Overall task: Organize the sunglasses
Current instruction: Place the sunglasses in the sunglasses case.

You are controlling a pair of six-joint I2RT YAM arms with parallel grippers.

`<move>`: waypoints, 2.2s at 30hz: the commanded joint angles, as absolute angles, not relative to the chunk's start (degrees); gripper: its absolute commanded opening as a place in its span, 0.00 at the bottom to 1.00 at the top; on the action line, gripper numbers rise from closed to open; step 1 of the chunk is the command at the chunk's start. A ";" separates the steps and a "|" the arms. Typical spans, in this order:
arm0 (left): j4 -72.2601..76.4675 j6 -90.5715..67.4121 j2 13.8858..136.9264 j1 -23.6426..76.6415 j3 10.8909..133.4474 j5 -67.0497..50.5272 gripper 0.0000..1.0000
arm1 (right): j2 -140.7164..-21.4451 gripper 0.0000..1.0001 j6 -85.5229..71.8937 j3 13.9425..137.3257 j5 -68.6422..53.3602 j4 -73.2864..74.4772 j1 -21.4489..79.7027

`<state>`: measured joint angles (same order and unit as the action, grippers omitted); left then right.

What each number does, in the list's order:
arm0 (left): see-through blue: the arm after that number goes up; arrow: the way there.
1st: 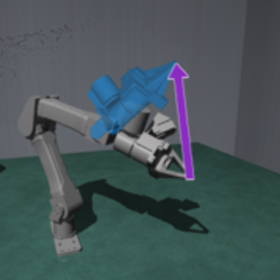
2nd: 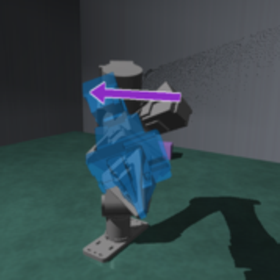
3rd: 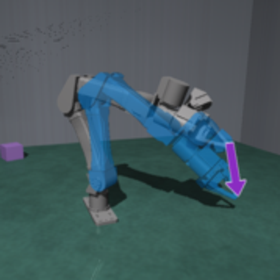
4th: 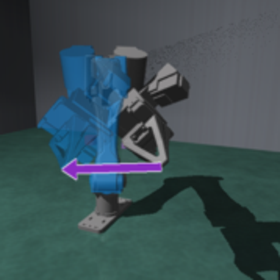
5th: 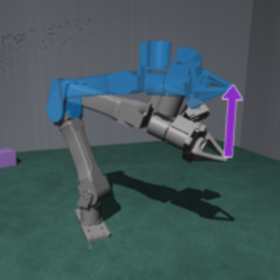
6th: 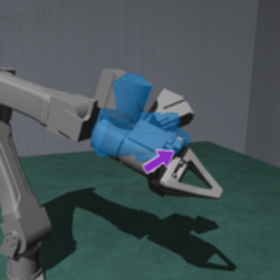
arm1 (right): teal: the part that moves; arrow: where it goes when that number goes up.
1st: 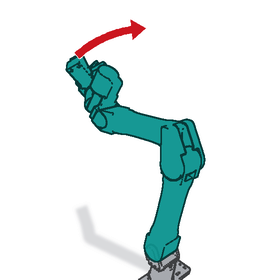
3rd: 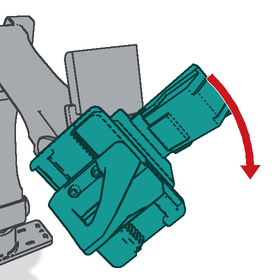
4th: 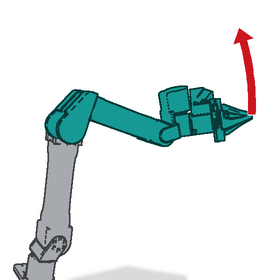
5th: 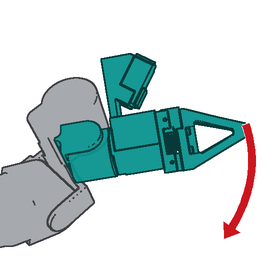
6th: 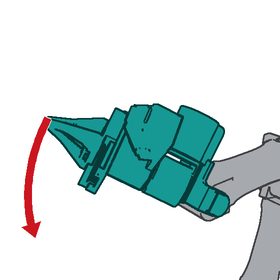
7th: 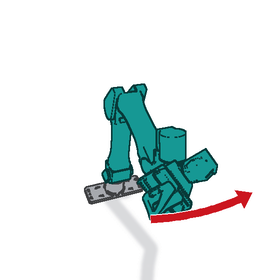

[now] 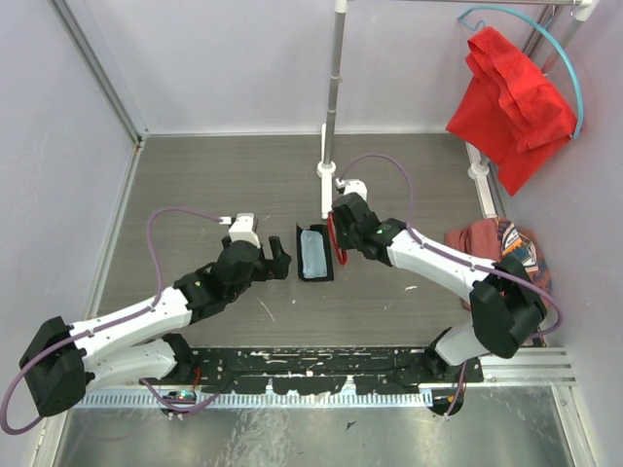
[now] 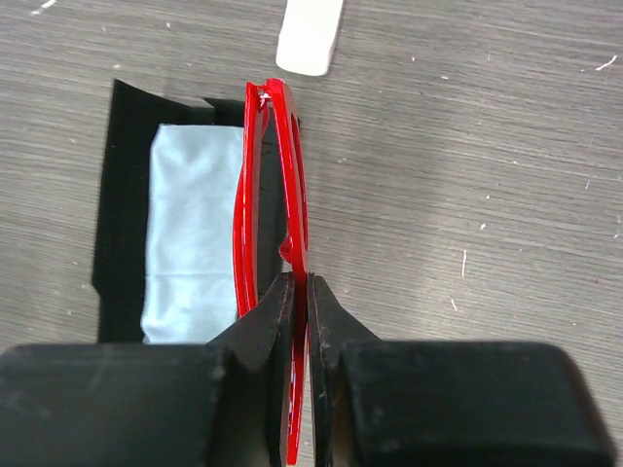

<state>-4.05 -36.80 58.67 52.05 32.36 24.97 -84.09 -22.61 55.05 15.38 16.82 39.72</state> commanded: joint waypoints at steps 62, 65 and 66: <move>2.82 -39.08 59.61 42.45 24.79 16.96 0.98 | -106.39 0.01 -37.11 78.73 39.30 34.49 54.53; 2.86 -39.11 59.59 42.40 24.77 16.96 0.98 | -106.65 0.01 -37.04 78.75 39.05 34.69 54.41; 2.82 -39.11 59.58 42.37 24.78 16.92 0.98 | -106.76 0.01 -36.94 78.75 39.07 34.87 54.34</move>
<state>1.65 -39.27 60.51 42.76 25.39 16.95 -106.54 -37.21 76.38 37.06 34.85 54.59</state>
